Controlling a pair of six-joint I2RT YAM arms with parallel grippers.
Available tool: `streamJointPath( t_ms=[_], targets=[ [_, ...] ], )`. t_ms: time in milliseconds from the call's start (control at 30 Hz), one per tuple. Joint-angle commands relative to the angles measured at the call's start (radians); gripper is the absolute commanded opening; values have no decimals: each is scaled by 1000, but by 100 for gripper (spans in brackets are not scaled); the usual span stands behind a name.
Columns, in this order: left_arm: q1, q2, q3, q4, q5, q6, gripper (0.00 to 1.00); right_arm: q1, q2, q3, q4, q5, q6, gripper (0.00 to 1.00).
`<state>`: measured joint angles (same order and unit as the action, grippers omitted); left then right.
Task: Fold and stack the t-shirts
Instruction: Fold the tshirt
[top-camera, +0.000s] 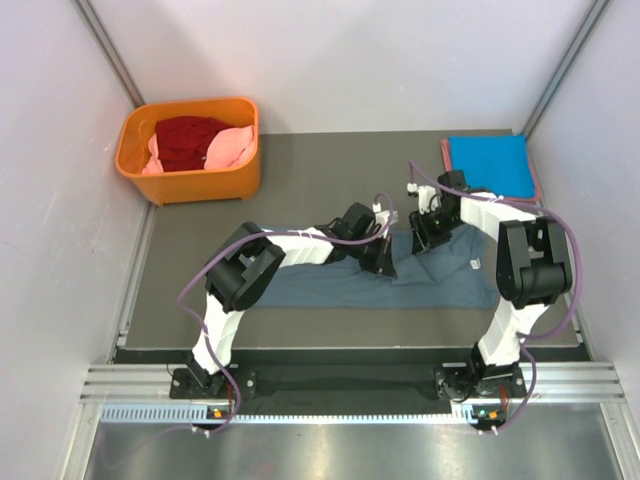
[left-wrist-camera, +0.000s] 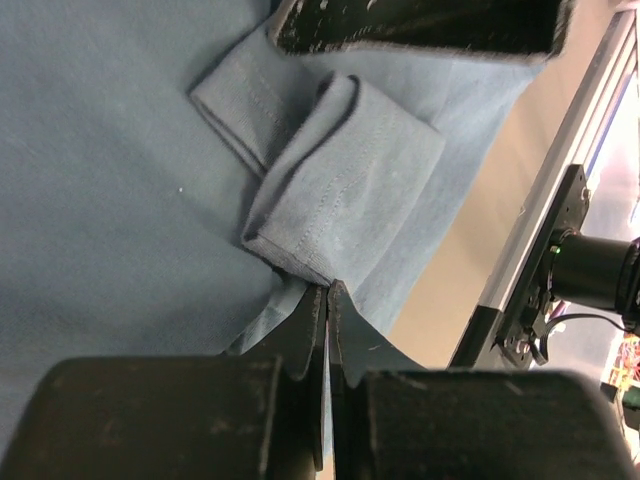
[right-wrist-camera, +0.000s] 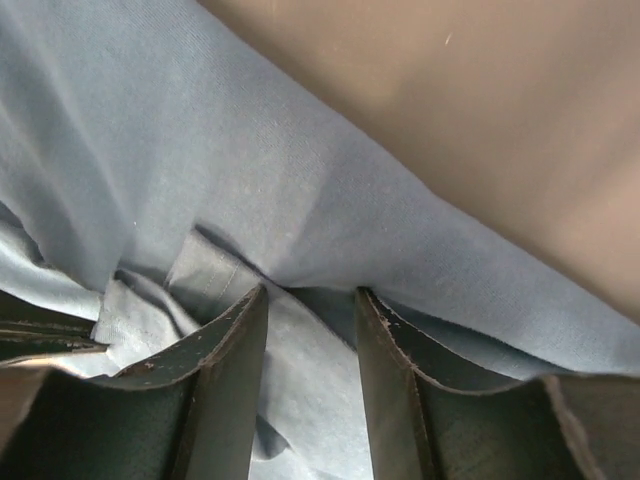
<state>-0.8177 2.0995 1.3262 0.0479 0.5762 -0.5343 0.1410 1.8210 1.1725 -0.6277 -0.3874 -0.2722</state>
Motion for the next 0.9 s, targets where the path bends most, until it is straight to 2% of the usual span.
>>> streamJointPath(
  t_ms=[0, 100, 200, 233, 333, 867],
  targets=[
    [-5, 4, -12, 50, 20, -1, 0, 6, 12, 35, -12, -14, -42, 40],
    [-6, 7, -12, 46, 17, -1, 0, 6, 5, 36, -12, -28, -42, 30],
    [-6, 8, -13, 46, 14, -3, 0, 5, -15, 29, 2, -54, -42, 18],
    [-5, 8, -15, 47, 14, -1, 0, 3, -20, 27, 9, -62, -41, 10],
    [-6, 1, -22, 47, 5, -6, 0, 3, -40, 29, 6, -82, -39, 0],
    [-17, -45, -64, 67, -12, -36, 0, -84, -131, 15, 56, -18, 62, 0]
  ],
)
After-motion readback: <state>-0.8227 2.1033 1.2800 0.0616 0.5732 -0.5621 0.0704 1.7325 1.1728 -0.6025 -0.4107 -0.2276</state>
